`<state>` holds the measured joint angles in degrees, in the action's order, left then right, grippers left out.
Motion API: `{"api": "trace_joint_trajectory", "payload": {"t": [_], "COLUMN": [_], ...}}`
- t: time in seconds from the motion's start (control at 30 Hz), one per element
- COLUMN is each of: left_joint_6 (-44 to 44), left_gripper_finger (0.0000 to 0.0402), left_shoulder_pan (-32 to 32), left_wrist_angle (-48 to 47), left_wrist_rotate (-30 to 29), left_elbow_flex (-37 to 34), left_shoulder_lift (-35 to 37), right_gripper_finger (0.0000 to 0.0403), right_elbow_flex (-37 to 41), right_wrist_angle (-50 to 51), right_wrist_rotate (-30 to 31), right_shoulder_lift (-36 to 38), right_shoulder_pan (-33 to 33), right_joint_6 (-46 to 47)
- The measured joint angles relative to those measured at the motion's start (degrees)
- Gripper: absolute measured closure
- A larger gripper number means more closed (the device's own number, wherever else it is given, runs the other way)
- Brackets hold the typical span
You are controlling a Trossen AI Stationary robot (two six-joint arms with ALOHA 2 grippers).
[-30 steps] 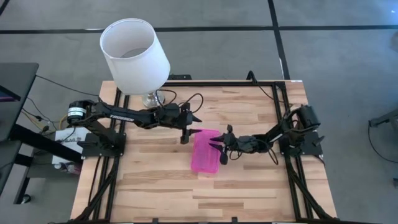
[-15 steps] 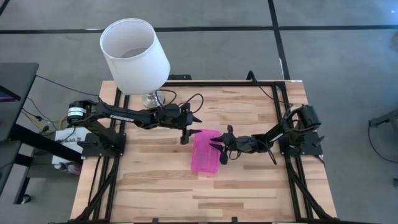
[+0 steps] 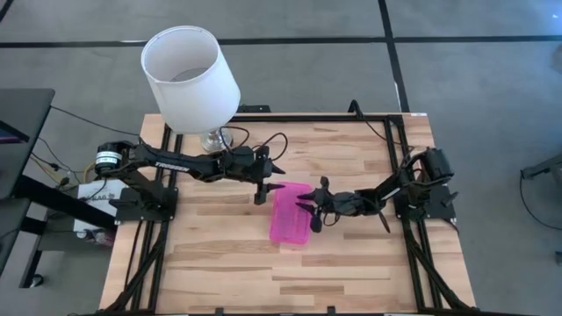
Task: Pick & place school supplies into a supply box
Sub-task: Close the pink supply box
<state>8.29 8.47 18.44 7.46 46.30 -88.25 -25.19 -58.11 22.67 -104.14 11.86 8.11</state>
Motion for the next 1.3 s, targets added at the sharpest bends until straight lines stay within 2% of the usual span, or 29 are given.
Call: {"api": "trace_joint_trajectory", "payload": {"t": [0.17, 0.27, 0.37, 0.47, 0.57, 0.67, 0.73, 0.87, 1.03, 1.13, 1.3], "left_joint_6": [0.5, 1.5, 2.5, 5.3, 9.0, 12.1, 12.6, 11.6, 6.7, 3.8, -0.7], "left_gripper_finger": [0.0194, 0.0194, 0.0194, 0.0194, 0.0194, 0.0194, 0.0194, 0.0194, 0.0194, 0.0194, 0.0194], "left_shoulder_pan": [0.0, 0.0, 0.0, -0.2, -1.3, -3.4, -5.3, -9.1, -12.7, -13.8, -14.2], "left_wrist_angle": [0.2, 0.2, 0.1, -2.0, -8.1, -15.8, -19.2, -16.3, -4.4, 6.0, 18.1], "left_wrist_rotate": [0.1, 2.2, 6.6, 13.8, 20.7, 22.7, 22.3, 20.8, 12.9, 7.9, 2.9], "left_elbow_flex": [0.0, 0.0, 0.0, 0.0, 0.0, 0.0, 0.0, -3.0, -10.6, -15.9, -22.2], "left_shoulder_lift": [0.0, 0.0, 0.0, 0.0, 0.0, 0.0, 0.0, 0.0, 0.0, 0.0, 0.0], "right_gripper_finger": [0.0303, 0.0303, 0.0303, 0.0303, 0.0303, 0.0303, 0.0303, 0.0303, 0.0303, 0.0303, 0.0303], "right_elbow_flex": [0.3, 0.3, 0.3, 0.3, 0.3, 0.2, 0.2, 0.1, 0.1, 0.1, 0.2], "right_wrist_angle": [-0.5, -0.9, -0.3, 1.8, 4.7, 6.4, 7.1, 7.4, 7.8, 8.2, 9.8], "right_wrist_rotate": [-0.2, -0.2, -0.2, -0.2, -0.1, -0.1, 0.1, 0.1, -0.1, -0.1, -0.5], "right_shoulder_lift": [1.6, 2.7, 3.7, 4.7, 5.2, 5.2, 5.3, 5.3, 5.3, 5.8, 9.1], "right_shoulder_pan": [0.5, 1.6, 2.8, 3.9, 5.2, 6.4, 7.0, 8.5, 10.0, 10.6, 11.7], "right_joint_6": [-5.4, -7.5, -8.3, -8.5, -8.3, -7.7, -7.0, -7.1, -8.2, -9.7, -13.2]}}
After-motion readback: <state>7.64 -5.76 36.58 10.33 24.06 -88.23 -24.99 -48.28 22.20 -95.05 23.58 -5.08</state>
